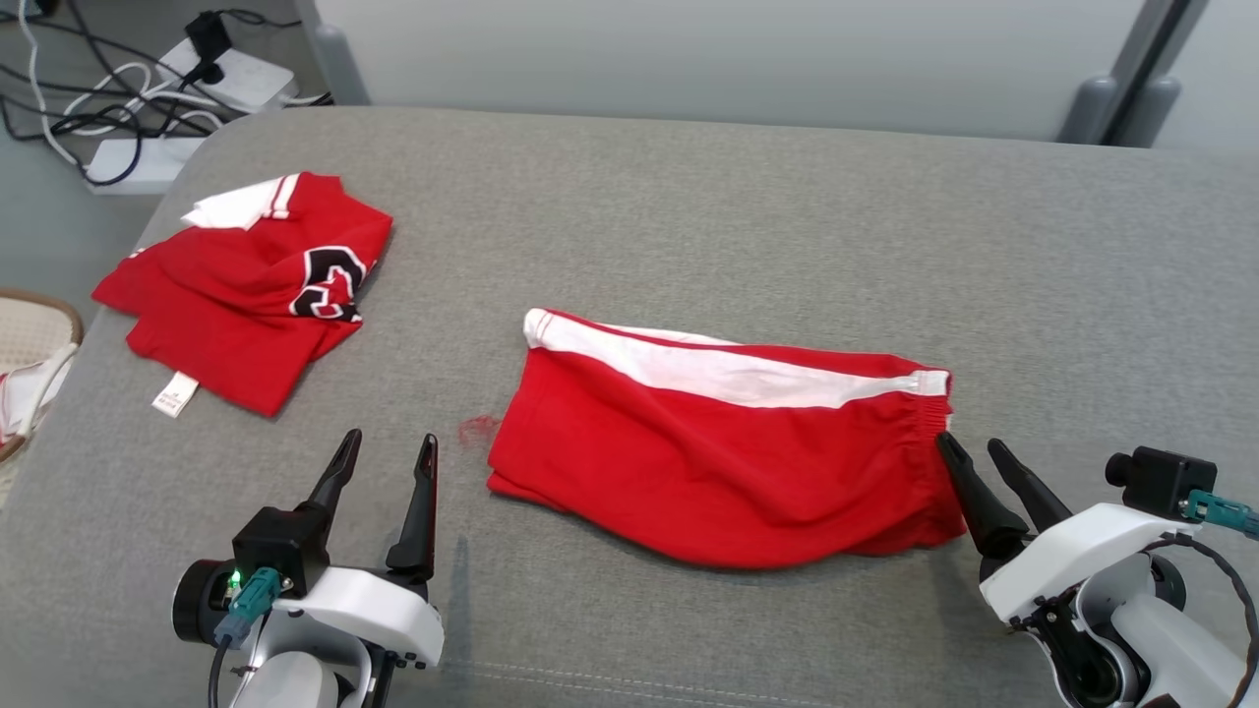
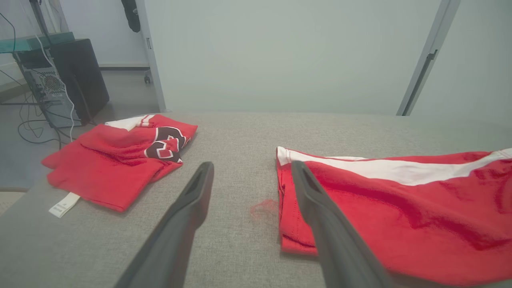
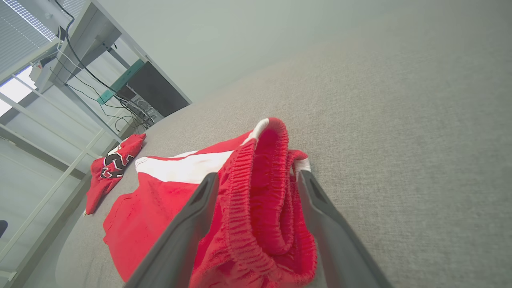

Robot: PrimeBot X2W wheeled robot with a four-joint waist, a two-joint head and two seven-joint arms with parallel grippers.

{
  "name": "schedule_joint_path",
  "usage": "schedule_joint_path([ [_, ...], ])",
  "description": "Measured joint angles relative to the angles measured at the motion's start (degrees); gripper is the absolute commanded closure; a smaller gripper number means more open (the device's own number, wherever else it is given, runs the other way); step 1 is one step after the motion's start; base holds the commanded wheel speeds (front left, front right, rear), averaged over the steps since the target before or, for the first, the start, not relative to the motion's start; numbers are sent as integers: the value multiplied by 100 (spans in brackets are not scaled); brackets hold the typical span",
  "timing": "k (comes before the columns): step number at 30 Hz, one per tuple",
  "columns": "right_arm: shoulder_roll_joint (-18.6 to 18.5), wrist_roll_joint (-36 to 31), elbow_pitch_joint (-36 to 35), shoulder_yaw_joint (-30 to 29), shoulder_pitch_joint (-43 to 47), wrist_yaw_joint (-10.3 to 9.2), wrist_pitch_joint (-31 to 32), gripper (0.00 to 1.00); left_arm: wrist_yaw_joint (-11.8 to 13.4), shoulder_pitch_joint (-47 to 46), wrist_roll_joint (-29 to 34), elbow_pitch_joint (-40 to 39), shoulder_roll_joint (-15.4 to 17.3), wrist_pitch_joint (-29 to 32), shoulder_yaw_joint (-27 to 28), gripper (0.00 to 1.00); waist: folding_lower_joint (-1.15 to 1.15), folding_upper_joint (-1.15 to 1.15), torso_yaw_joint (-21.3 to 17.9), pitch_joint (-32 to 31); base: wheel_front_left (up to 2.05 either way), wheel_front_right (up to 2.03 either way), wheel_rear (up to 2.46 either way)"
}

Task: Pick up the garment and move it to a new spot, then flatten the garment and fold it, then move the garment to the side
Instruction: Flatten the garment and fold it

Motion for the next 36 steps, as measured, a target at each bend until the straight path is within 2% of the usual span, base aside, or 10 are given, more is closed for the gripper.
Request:
schedule_joint_path([
  [7, 133, -266, 381, -148, -15, 0, 0, 0, -43, 24, 96, -33, -49, 0, 11, 0, 0, 0, 253, 136, 0, 0, 0],
  [14, 232, -577, 850, -826, -129, 0, -1, 0, -94, 22, 197, -101, -156, 0, -20, 0, 0, 0, 468, 307, 0, 0, 0],
  [19, 460, -556, 939, -677, -98, 0, 79, 0, -94, 21, 204, -103, -167, 0, -14, 0, 0, 0, 500, 382, 0, 0, 0],
  [36, 396, -244, 1146, -688, -241, 40, 480, 0, -151, -66, 204, -110, -204, 0, -114, 0, 0, 0, 522, 508, 0, 0, 0],
])
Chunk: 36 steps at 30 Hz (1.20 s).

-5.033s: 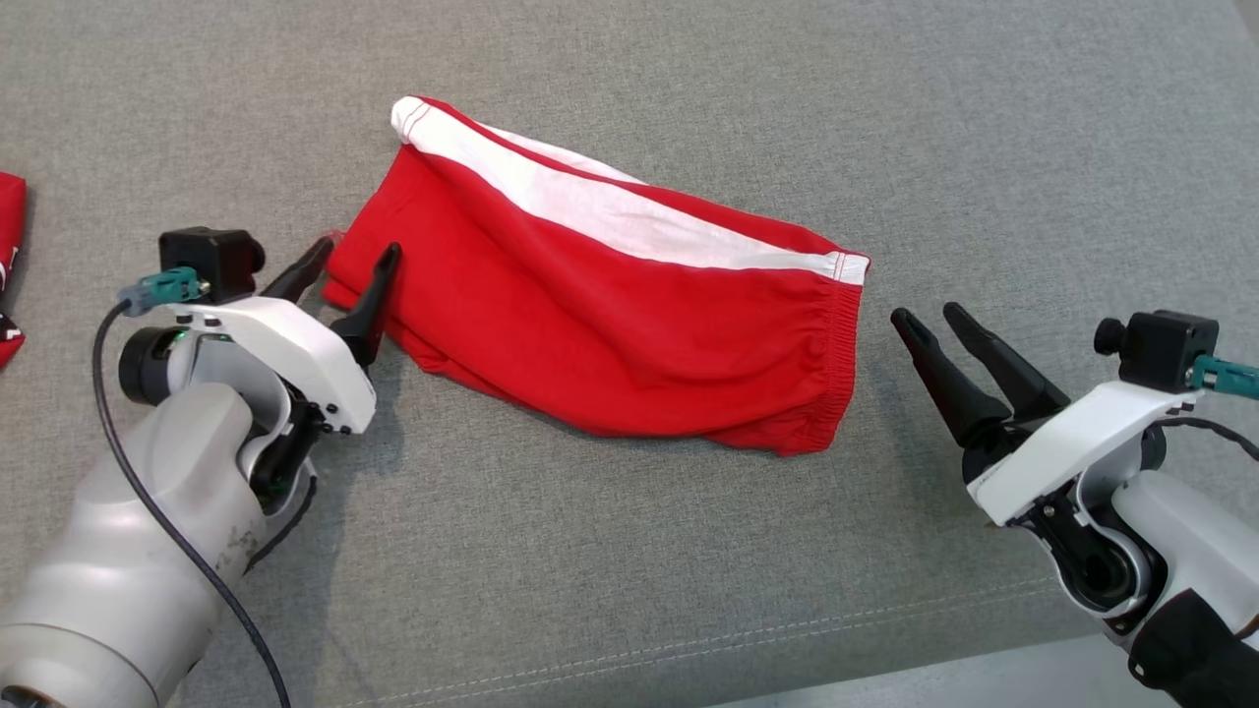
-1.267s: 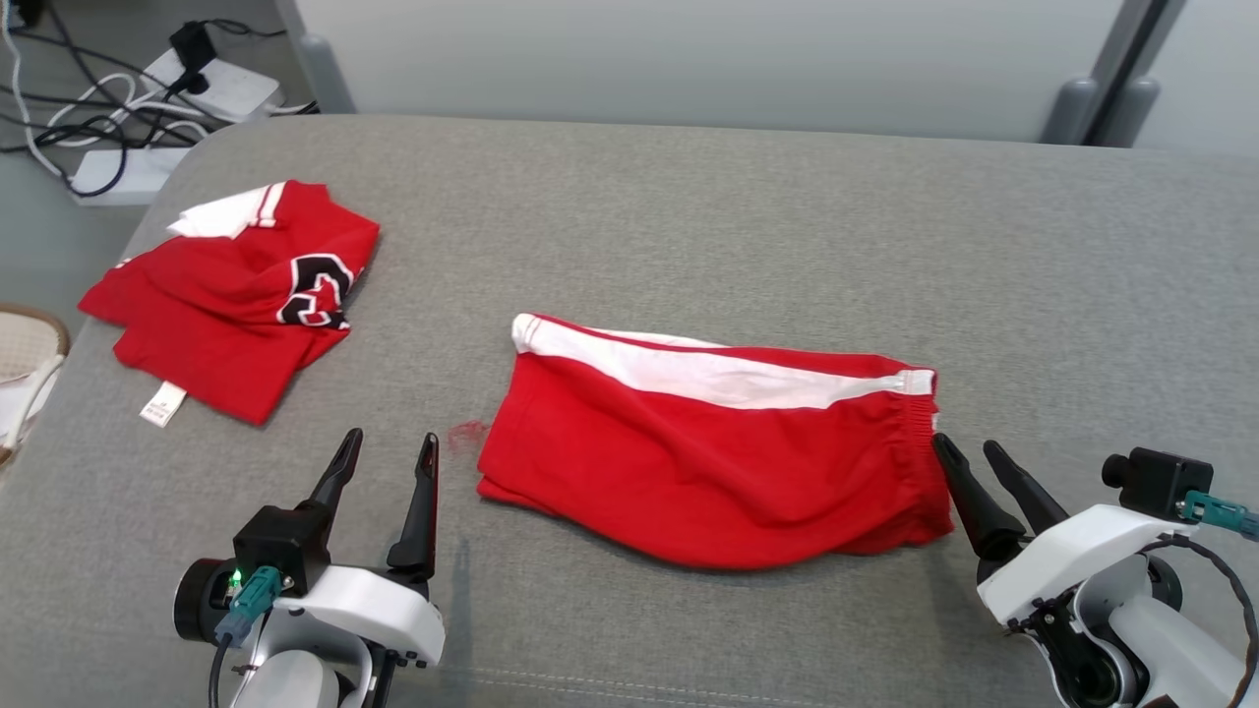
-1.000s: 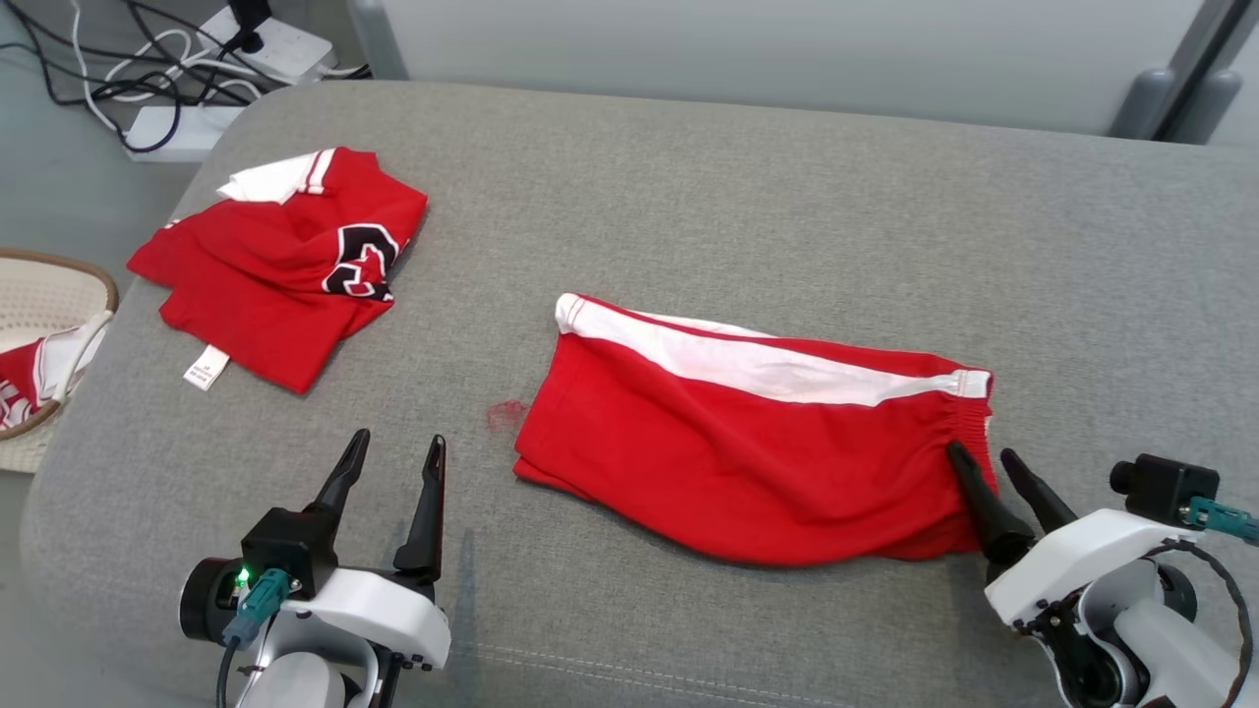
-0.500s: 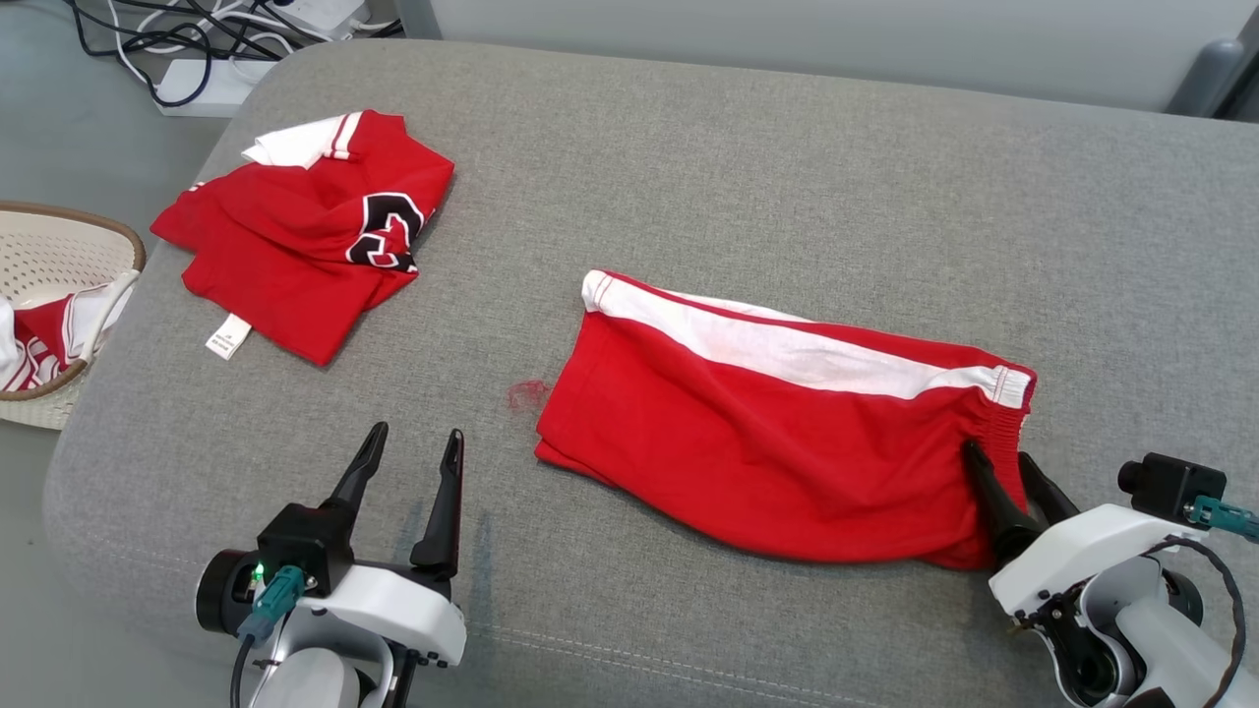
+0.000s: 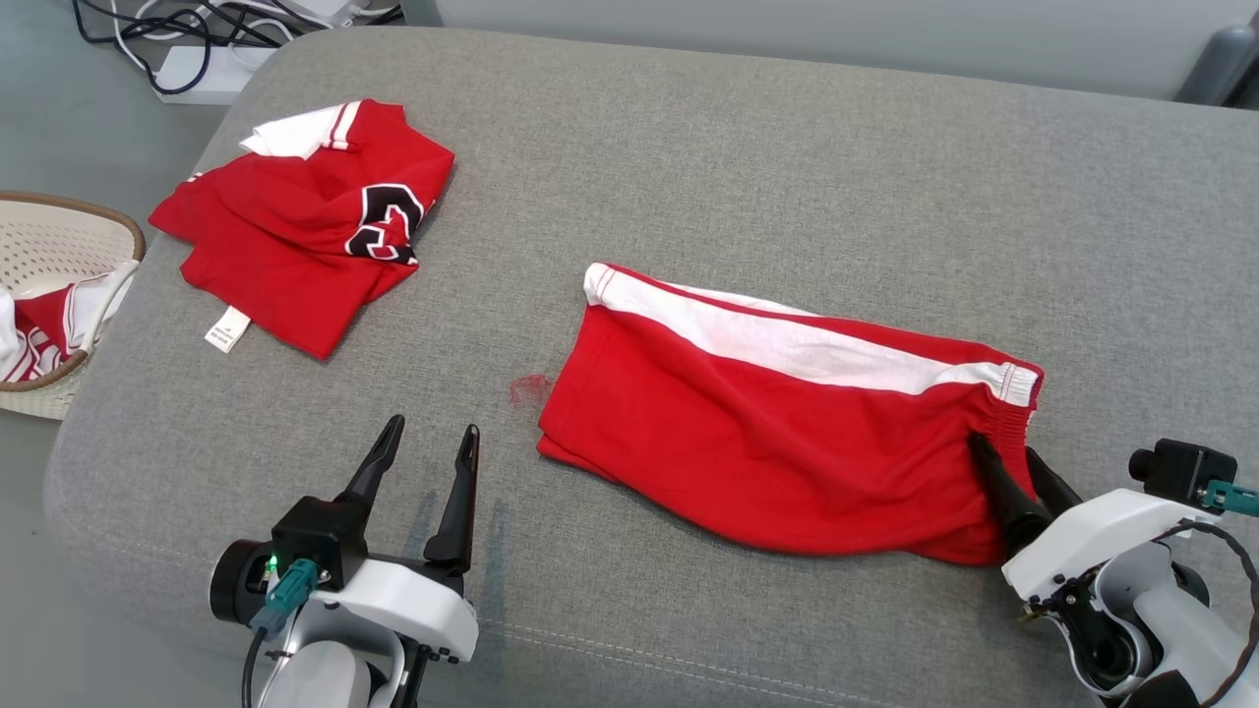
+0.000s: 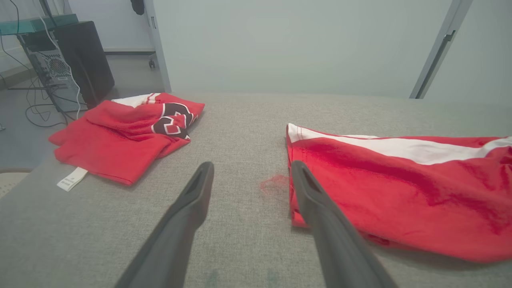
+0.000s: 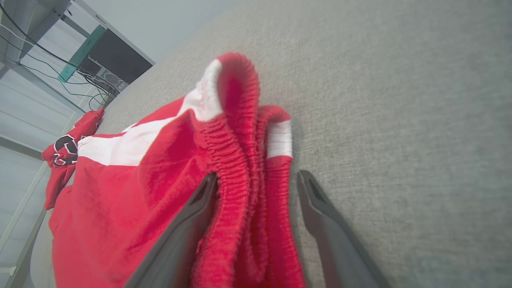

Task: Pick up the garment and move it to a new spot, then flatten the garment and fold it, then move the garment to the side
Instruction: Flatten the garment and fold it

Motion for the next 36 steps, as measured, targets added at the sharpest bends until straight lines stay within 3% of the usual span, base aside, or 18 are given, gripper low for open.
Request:
schedule_joint_path([
  [5, -13, -1, 26, -51, -5, 14, 15, 0, 0, 0, -1, 16, -3, 0, -15, 0, 0, 0, 5, 38, 0, 0, 0],
  [18, -87, 133, -231, -40, -146, 11, 1350, 1, 0, 1, -115, 209, -3, 0, -200, 0, 0, 0, -45, -121, 0, 0, 0],
  [21, -58, 134, -319, -57, -91, 11, 1450, 34, 0, 2, -115, 231, -3, 0, -222, 0, 0, 0, -32, -139, 0, 0, 0],
  [23, -49, 132, -367, -62, -54, 11, 1523, 47, 0, 2, -119, 240, -3, 0, -238, 0, 0, 0, -27, -143, 0, 0, 0],
  [26, -29, 85, -357, -121, 18, 11, 1540, 53, 0, 2, -124, 287, -3, 0, -250, 0, 0, 0, -29, -142, 0, 0, 0],
  [28, -3, 46, -328, -189, 29, 11, 1543, 66, 0, 2, -124, 304, -3, 0, -255, 0, 0, 0, -36, -145, 0, 0, 0],
  [29, 20, 26, -292, -231, 29, 11, 1544, 66, 0, 2, -124, 314, -3, 0, -256, 0, 0, 0, -42, -148, 0, 0, 0],
  [31, 59, -22, -227, -299, 29, 11, 1539, 100, 0, 2, -124, 322, -3, 0, -260, 0, 0, 0, -55, -152, 0, 0, 0],
  [36, 116, -44, -204, -601, 32, 11, 1359, 100, -1, 2, -129, 336, -2, 0, -268, 0, 0, 0, -97, -154, 0, 0, 0],
])
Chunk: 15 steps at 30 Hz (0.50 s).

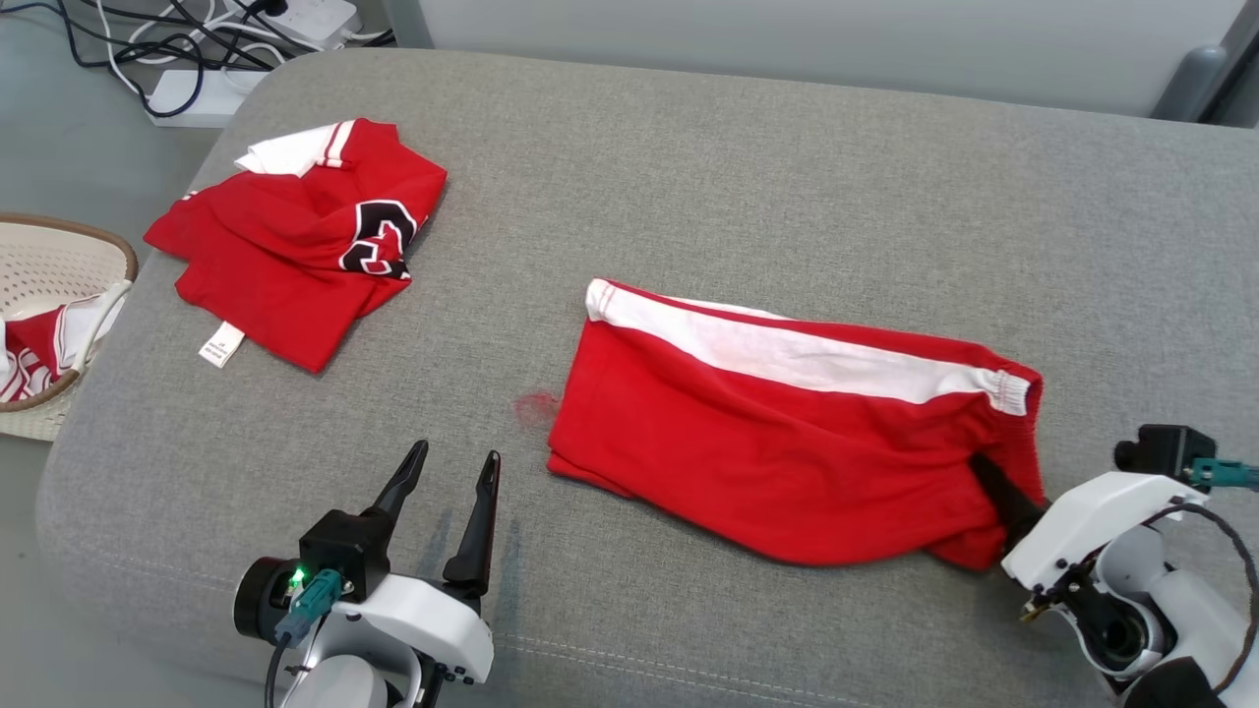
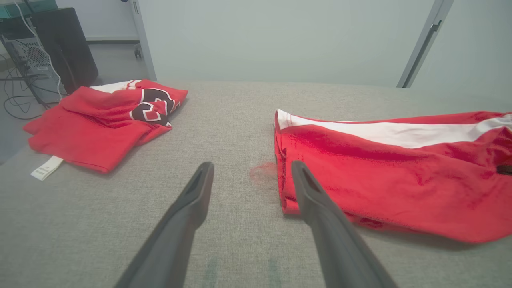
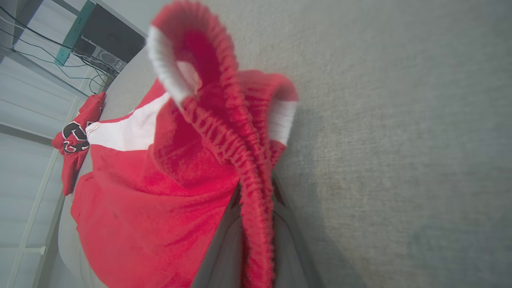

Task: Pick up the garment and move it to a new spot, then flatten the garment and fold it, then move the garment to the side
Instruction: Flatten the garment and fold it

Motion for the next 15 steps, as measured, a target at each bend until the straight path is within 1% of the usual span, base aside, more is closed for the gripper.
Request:
schedule_joint_path([
  [7, -216, -31, -24, -336, 18, -8, -14, 100, -48, 2, -127, 26, 0, 0, 3, 0, 0, 0, -116, -21, 0, 0, 0],
  [10, -428, -30, -115, -426, 123, -8, 103, 100, -48, 2, -142, 26, 1, 0, -5, 0, 0, 0, -191, -21, 0, 0, 0],
  [13, -669, -19, -328, -534, 225, -10, 294, 100, -49, 2, -149, 32, -1, 0, -35, 0, 0, 0, -273, -20, 0, 0, 0],
  [15, -770, 65, -670, -548, 271, -25, 469, 100, -49, 2, -189, 49, 0, 0, -80, 0, 0, 0, -317, -23, 0, 0, 0],
])
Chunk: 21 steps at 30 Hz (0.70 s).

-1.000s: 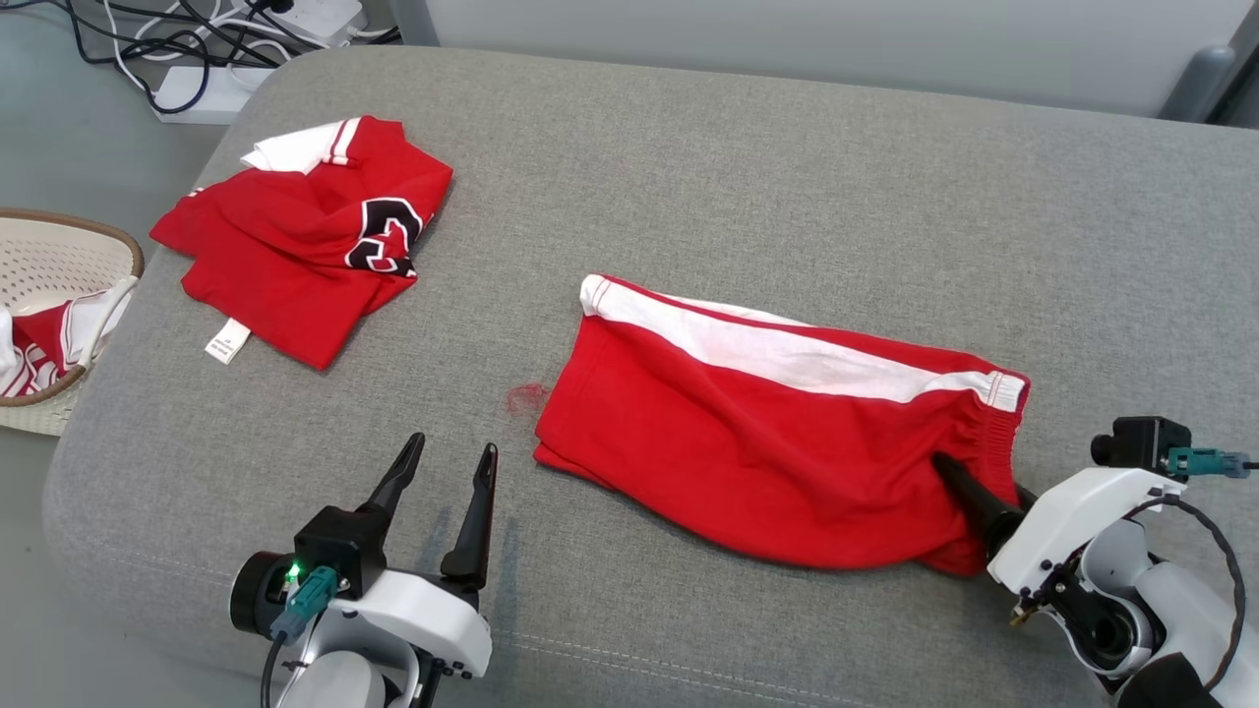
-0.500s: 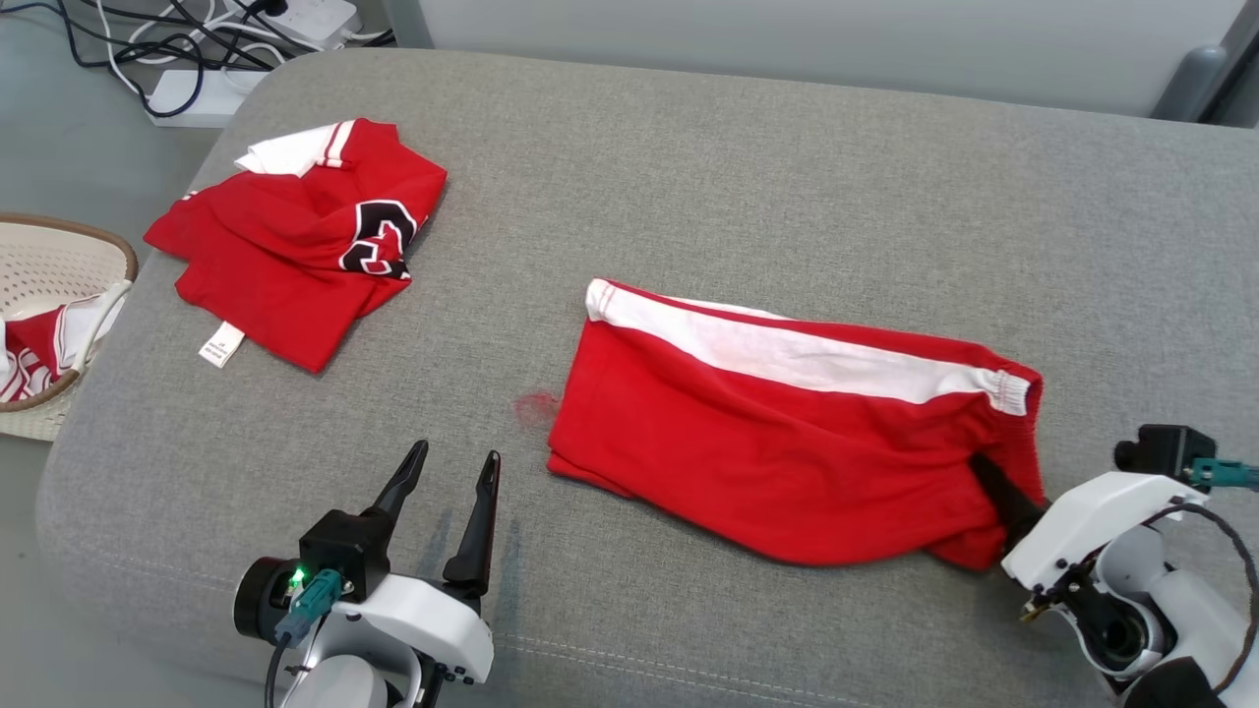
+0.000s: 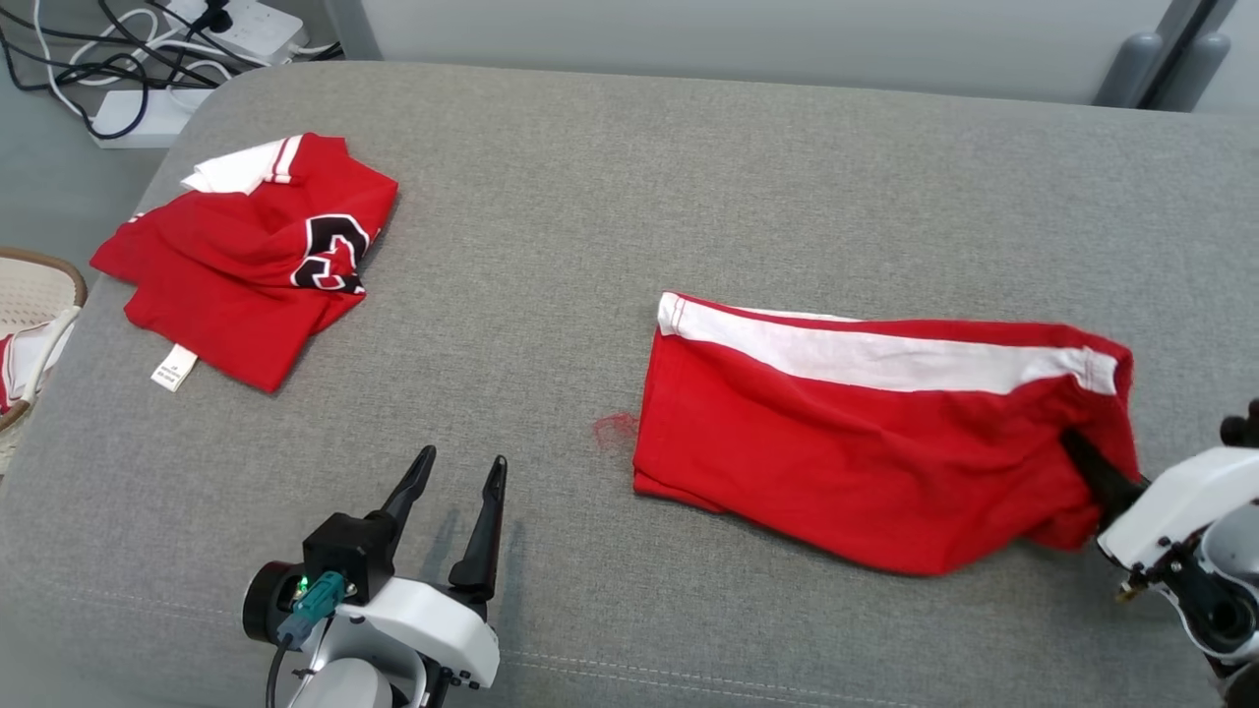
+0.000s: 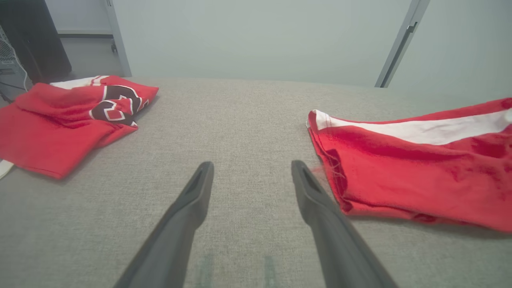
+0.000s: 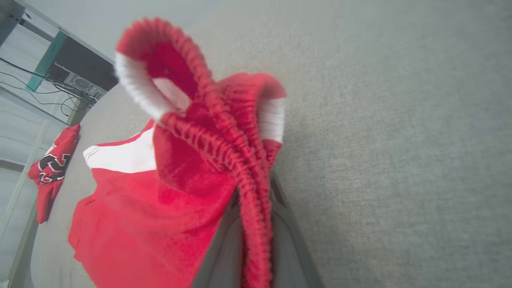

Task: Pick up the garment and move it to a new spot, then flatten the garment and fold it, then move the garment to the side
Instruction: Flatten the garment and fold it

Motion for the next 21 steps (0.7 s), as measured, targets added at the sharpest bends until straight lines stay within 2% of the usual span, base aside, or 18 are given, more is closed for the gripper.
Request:
schedule_joint_path([
  [2, -7, 110, -260, -3, 22, -10, 108, 100, 0, -1, -1, 5, -1, 0, -24, 0, 0, 0, -20, -1, 0, 0, 0],
  [3, 0, 314, -832, 30, 85, -10, 338, 100, -1, -1, -3, 24, 1, 0, -71, 0, 0, 0, -51, 1, 0, 0, 0],
  [4, 0, 314, -832, 30, 85, -10, 338, 100, -1, -1, -3, 24, 1, 0, -71, 0, 0, 0, -51, 1, 0, 0, 0],
  [8, -36, 636, -1816, 179, 219, -10, 918, 100, -1, -1, -58, 65, 1, 0, -188, 0, 0, 0, -57, 3, 0, 0, 0],
  [11, -30, 719, -2218, 253, 318, -11, 1268, 100, 0, -2, -103, 70, 1, 0, -278, 0, 0, 0, -17, 23, 0, 0, 0],
  [15, 180, 731, -2324, 218, 281, -25, 1457, 100, 3, -10, -148, 25, 1, 0, -391, 0, 0, 0, 105, 79, 0, 0, 0],
  [21, 682, 475, -1984, 222, -197, -25, 1579, 100, 60, -148, -141, -238, 3, 0, -606, 0, 0, 0, 435, 165, 0, 0, 0],
])
